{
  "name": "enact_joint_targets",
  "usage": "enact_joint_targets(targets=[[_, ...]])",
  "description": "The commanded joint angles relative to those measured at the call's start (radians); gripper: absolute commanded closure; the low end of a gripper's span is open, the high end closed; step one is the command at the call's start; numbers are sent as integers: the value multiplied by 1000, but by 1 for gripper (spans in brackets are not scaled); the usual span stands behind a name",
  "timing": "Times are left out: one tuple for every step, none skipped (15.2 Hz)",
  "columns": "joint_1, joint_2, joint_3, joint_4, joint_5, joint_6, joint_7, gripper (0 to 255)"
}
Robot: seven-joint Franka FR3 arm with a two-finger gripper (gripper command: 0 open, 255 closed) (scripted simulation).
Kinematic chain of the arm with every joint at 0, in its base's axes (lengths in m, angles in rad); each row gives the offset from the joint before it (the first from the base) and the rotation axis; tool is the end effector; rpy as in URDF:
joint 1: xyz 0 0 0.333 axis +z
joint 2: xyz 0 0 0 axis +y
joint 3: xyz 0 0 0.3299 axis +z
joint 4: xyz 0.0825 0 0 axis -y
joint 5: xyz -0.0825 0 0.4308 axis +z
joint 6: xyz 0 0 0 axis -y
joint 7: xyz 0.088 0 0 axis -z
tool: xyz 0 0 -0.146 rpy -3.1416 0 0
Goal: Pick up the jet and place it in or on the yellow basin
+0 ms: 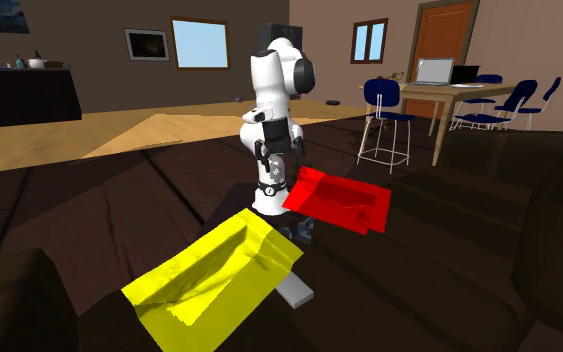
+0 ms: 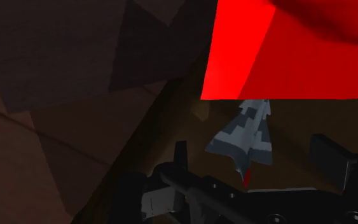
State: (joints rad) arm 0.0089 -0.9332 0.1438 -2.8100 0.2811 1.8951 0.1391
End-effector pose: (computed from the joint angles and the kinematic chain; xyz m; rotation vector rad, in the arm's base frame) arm 0.3069 0.0678 0.3988 -2.9824 0.1958 -0.0006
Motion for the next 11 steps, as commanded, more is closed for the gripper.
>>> enact_joint_targets(targets=[[16, 9, 39, -58, 44, 88, 38, 0], [27, 23, 61, -81, 67, 134, 57, 0], [38, 40, 83, -102, 92, 181, 77, 0], [50, 62, 106, -121, 117, 231, 96, 0], [62, 89, 129, -137, 143, 284, 114, 0], [75, 120, 152, -151, 170, 339, 132, 0], [88, 157, 175, -163, 197, 396, 150, 0], [100, 198, 198, -171, 225, 455, 166, 0], [112, 245, 221, -177, 252, 517, 181, 0], [116, 262, 230, -178, 262, 539, 187, 0], [119, 282, 234, -182, 271, 563, 183, 0]])
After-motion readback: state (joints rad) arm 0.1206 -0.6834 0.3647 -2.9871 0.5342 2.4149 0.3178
